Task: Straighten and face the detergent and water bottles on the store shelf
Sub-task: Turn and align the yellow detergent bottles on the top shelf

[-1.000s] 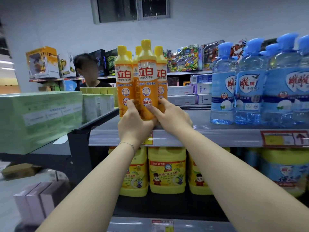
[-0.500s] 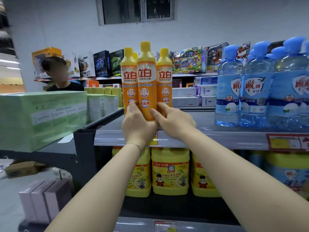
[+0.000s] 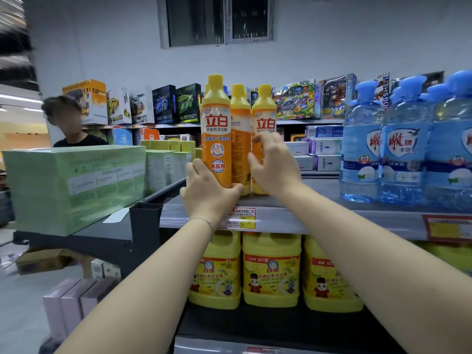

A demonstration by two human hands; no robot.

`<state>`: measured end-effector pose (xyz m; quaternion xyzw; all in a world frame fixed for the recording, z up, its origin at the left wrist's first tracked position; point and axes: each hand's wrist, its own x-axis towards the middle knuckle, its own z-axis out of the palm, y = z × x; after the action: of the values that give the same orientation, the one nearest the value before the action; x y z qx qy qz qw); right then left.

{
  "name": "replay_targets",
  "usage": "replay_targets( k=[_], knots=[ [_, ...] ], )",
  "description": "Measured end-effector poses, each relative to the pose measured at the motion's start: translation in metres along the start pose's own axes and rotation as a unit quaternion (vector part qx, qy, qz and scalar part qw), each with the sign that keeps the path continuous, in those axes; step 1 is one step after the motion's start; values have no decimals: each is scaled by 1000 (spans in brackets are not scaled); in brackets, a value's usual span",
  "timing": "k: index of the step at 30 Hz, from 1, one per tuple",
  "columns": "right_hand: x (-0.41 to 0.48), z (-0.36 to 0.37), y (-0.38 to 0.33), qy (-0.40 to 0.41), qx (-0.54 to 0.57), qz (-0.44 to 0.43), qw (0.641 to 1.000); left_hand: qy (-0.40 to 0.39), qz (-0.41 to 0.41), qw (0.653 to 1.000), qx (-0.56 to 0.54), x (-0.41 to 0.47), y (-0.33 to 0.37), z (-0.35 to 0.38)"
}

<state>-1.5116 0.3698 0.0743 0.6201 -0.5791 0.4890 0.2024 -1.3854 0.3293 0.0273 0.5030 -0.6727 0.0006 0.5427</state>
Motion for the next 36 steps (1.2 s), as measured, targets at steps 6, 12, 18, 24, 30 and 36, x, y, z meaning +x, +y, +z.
replay_targets(
  k=[6, 12, 18, 24, 30, 36],
  knots=[
    [69, 0, -21, 74, -69, -49, 994, 3, -15, 999, -44, -2, -7, 3],
    [108, 7, -27, 48, -140, -7, 989, 12, -16, 999, -47, 1, -14, 8],
    [129, 5, -37, 27, -111, 4, 993, 19, -16, 999, -44, 1, -13, 8],
    [145, -3, -47, -22, -133, 47, 990, 21, -8, 999, -40, 2, -13, 8],
    [147, -9, -53, -77, -108, 77, 988, 24, -1, 999, -47, 1, -13, 8],
    [147, -13, -46, -70, -128, 56, 988, 20, -8, 999, -47, 1, -11, 8]
  ],
)
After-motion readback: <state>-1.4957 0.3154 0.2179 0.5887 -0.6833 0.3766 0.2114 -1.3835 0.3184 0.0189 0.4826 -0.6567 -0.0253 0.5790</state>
